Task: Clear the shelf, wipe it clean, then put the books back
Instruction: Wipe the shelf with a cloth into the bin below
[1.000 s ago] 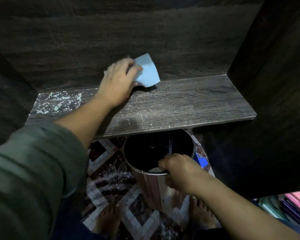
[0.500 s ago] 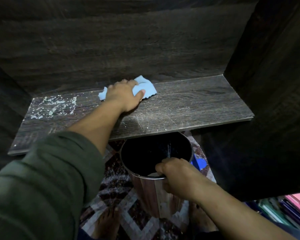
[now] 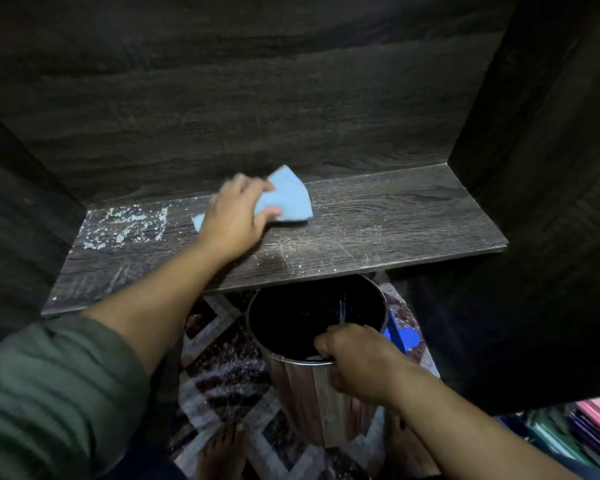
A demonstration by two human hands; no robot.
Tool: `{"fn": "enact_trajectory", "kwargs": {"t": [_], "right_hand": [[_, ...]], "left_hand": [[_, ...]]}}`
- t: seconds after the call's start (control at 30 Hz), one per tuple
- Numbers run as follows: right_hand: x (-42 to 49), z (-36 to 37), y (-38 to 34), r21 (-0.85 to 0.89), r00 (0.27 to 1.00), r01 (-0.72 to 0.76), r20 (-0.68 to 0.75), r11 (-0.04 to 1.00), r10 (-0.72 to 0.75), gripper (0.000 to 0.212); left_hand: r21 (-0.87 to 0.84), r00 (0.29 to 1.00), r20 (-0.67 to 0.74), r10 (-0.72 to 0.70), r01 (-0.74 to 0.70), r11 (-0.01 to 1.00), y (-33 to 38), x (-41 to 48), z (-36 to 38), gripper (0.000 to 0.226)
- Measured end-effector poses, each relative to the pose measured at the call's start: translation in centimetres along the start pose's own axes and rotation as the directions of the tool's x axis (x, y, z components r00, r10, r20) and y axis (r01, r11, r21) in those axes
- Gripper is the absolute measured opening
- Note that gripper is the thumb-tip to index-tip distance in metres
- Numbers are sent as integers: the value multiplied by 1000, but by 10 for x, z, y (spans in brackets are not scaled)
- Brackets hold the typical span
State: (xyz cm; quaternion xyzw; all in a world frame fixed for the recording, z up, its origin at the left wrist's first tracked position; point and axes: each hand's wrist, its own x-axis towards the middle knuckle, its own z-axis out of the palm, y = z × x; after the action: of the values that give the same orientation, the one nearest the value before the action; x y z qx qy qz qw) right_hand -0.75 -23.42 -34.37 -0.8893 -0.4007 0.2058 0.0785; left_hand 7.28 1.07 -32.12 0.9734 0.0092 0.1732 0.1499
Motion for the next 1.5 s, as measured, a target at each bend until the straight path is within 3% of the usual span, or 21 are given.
{"fn": "enact_trajectory", "kwargs": {"t": [0.1, 0.23, 0.3, 0.37, 0.47, 0.8, 0.87, 0.93, 1.0, 1.07, 1.1, 1.17, 1.27, 1.5], "right_hand": [[0, 0, 0, -17, 1000, -3, 9, 1000, 3, 23], [-1, -1, 3, -9, 1000, -21, 2, 1000, 21, 23], [0, 0, 5, -10, 1000, -23, 2, 1000, 23, 25], [-1, 2, 8, -9, 1000, -23, 5, 1000, 23, 24], [-1, 4, 10, -11, 1000, -20, 9, 1000, 20, 26], [-3, 1, 7, -14, 1000, -1, 29, 1000, 2, 20], [-4, 0, 7, -2, 1000, 0, 24, 1000, 0, 17], [-3, -2, 5, 12, 1000, -1, 11, 1000, 1, 17], [-2, -1, 4, 12, 1000, 3, 3, 1000, -3, 23], [-1, 2, 5, 23, 1000, 1, -13, 1000, -1, 24], [-1, 4, 6, 27, 1000, 1, -24, 1000, 0, 24], [0, 8, 9, 27, 1000, -2, -31, 1000, 3, 24], [3, 13, 13, 69, 999, -15, -34, 998, 18, 29], [3, 13, 11, 66, 1000, 2, -28, 998, 0, 26]], "left_hand": [[87, 994, -100, -31, 40, 995, 2, 32, -3, 37], [253, 996, 63, 59, -73, 965, 7, 51, 20, 42], [193, 990, 139, 34, -61, 979, 10, 51, 35, 42], [133, 976, 207, -68, 41, 990, 16, 55, 43, 47], [235, 955, 272, -121, 56, 970, 23, 57, 43, 60], [64, 938, 343, 52, -79, 995, 29, -16, 18, 57], [-67, 960, 280, 8, 12, 998, 23, -33, 14, 63], [-167, 988, 110, -107, 124, 978, 11, -37, 7, 59], [-121, 976, -130, -175, 160, 980, -4, -26, -5, 54], [0, 935, -257, -245, 254, 967, -20, -9, -15, 46], [56, 929, -226, -292, 312, 949, -29, -2, -17, 44], [205, 928, -20, -372, 368, 907, -46, 7, -12, 47], [344, 909, 176, -378, 303, 889, -54, 8, 1, 52], [119, 971, 209, -120, 97, 988, -7, -31, 5, 45]]}}
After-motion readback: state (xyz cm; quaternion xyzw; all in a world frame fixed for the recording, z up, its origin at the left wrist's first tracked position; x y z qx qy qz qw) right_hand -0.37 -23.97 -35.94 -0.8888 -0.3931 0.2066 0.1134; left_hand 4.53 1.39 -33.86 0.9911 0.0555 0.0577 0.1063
